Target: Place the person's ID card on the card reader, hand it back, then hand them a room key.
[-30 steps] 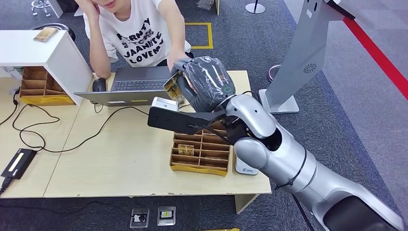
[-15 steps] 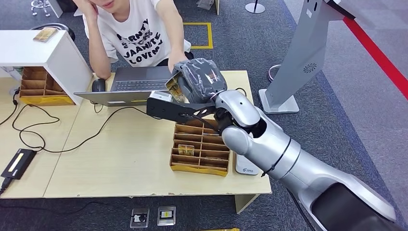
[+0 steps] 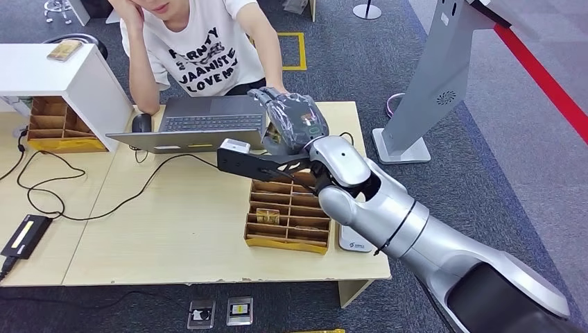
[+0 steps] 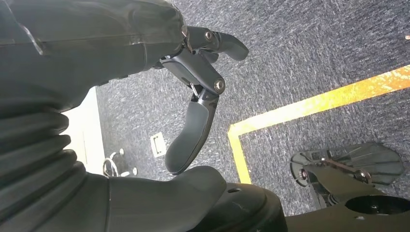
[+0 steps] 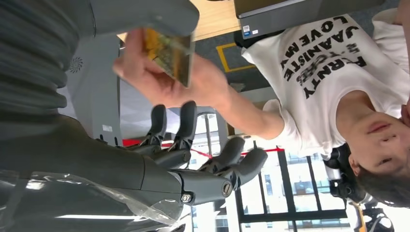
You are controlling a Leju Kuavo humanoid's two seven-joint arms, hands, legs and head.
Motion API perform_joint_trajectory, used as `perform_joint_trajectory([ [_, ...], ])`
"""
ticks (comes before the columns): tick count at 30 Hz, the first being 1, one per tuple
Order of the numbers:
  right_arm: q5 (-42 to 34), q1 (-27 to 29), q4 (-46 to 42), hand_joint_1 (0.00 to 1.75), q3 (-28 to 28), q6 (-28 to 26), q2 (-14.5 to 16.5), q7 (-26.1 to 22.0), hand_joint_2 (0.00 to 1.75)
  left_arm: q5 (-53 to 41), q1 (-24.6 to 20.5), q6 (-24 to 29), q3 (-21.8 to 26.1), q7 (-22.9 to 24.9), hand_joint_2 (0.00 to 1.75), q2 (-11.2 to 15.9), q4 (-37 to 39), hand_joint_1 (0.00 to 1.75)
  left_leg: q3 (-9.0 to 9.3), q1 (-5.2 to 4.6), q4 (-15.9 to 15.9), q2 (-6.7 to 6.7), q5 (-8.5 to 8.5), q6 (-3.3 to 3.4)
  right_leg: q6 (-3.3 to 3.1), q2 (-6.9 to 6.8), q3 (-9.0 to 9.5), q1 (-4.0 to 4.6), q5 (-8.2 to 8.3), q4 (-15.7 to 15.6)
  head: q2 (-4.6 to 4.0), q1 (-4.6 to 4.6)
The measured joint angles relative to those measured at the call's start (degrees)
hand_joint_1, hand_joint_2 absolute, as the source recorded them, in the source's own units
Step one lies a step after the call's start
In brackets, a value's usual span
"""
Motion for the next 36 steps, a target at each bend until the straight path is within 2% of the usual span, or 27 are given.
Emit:
perform_joint_trajectory([
  [6, 1.75, 0.15, -0.04, 0.0, 0.51, -0.73, -0.21, 1.03, 1.75, 0.14, 0.0, 0.15, 0.0, -0.01, 1.75, 0.0, 0.0, 0.0, 0.01, 0.0, 0.0, 0.0, 0.0, 0.0, 0.0, 0.0, 0.0, 0.0, 0.0, 0.0, 0.0, 0.0],
  [10, 5.12, 1.2, -1.91, 0.0, 1.03, -2.97, -0.58, 2.02, 1.75, 0.34, 0.02, 0.35, 0.0, -0.01, 1.75, 0.0, 0.0, 0.0, 0.02, 0.0, 0.0, 0.02, 0.0, 0.0, 0.0, 0.02, 0.0, 0.0, 0.0, 0.0, 0.0, 0.01],
  [16, 6.36, 3.17, -5.34, 0.0, 1.37, -5.84, -1.13, 2.62, 1.75, 0.86, 0.05, 0.45, 0.01, -0.01, 1.75, 0.0, 0.0, 0.0, 0.04, 0.0, 0.0, 0.03, 0.0, 0.0, 0.0, 0.04, -0.01, 0.01, 0.0, 0.0, 0.0, 0.0],
  [21, 8.68, 7.54, -12.45, 0.0, 1.2, -10.34, -2.33, 4.02, 1.75, 2.62, 0.13, 1.22, 0.04, 0.01, 1.75, -0.06, 0.0, 0.0, 0.06, 0.0, 0.0, 0.05, 0.0, 0.0, 0.0, 0.05, -0.01, 0.0, 0.0, -0.01, 0.0, -0.01],
  [25, 10.07, 10.76, -17.7, 0.0, 0.76, -11.49, -3.75, 4.6, 1.75, 3.52, 0.22, 1.63, 0.05, 0.02, 1.75, -0.11, 0.0, 0.0, 0.07, 0.0, 0.0, 0.06, -0.01, -0.01, 0.0, 0.07, -0.01, 0.0, 0.0, -0.02, 0.0, 0.0],
  [31, 14.35, 17.37, -24.25, 0.0, -1.27, -11.03, -6.54, 4.99, 1.75, 4.81, 0.47, 1.95, 0.18, 0.02, 1.75, -0.21, 0.0, 0.0, 0.09, 0.0, 0.0, 0.06, -0.01, -0.01, 0.0, 0.06, 0.0, 0.0, 0.0, -0.02, 0.0, 0.0],
  [36, 16.72, 22.2, -29.25, 0.0, -2.91, -8.45, -9.29, 6.2, 1.75, 5.44, 0.53, 2.06, 0.23, -0.03, 1.75, -0.41, 0.0, 0.0, 0.08, 0.0, 0.0, 0.07, -0.02, -0.01, 0.0, 0.06, 0.0, 0.0, 0.0, -0.03, 0.0, 0.0],
])
